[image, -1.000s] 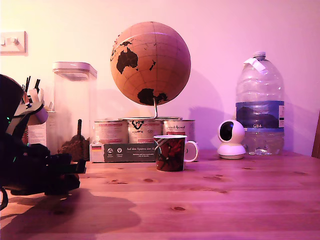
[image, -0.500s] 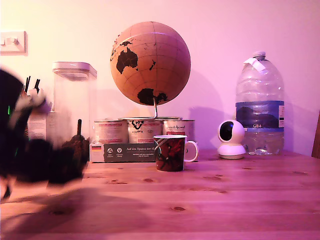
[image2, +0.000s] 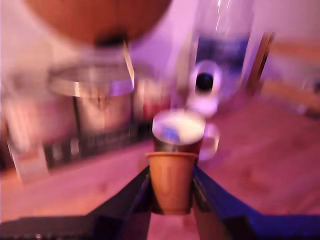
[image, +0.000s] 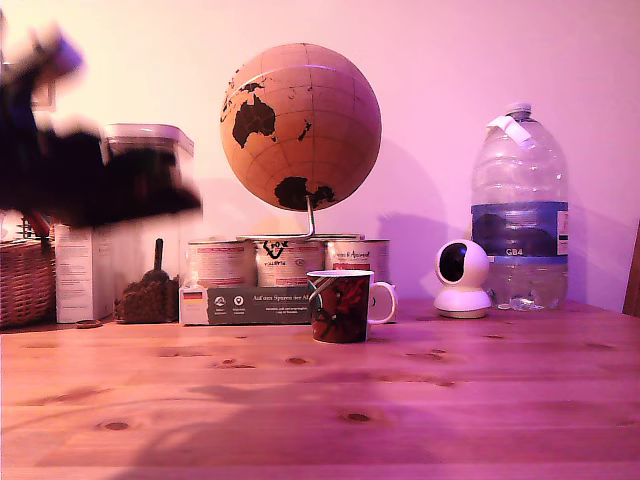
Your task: Pick up the coffee capsules from the table one by one and drop them inside the nearest coffee cup
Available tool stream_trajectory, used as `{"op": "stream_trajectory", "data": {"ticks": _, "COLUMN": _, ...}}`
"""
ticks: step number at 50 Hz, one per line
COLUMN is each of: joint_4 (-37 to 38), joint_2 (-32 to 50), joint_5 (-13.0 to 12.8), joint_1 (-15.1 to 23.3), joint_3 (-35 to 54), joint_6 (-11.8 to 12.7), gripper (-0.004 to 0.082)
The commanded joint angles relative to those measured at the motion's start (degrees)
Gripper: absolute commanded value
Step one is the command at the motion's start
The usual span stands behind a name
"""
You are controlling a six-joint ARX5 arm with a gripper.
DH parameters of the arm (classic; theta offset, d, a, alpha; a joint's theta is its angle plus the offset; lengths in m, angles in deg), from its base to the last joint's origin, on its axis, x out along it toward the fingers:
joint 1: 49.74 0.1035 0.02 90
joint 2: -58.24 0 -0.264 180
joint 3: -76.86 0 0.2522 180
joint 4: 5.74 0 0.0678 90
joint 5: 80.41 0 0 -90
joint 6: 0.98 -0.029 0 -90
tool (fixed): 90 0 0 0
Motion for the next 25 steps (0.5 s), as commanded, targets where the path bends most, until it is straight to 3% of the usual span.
{"op": "stream_trajectory", "data": {"ticks": 1, "joint_4": -0.7, "joint_2": 0.7, "joint_5": 0.3, "joint_1": -0.2, "joint_3": 0.5, "joint_6": -0.2, "gripper": 0.0143}}
{"op": "stream_trajectory", "data": {"ticks": 8, "joint_4": -1.9, "joint_2": 1.6, "joint_5": 0.5, "joint_1": -0.2, "joint_3": 0.5, "joint_6": -0.2, "gripper": 0.0143}}
{"op": "stream_trajectory", "data": {"ticks": 13, "joint_4": -3.8, "joint_2": 1.5, "joint_5": 2.3, "joint_1": -0.2, "joint_3": -0.1, "joint_6": -0.1, "gripper": 0.0143}}
{"op": "stream_trajectory", "data": {"ticks": 25, "joint_4": -17.0, "joint_2": 1.4, "joint_5": 4.7, "joint_1": -0.2, "joint_3": -7.8, "joint_6": -0.2, "gripper": 0.0143}}
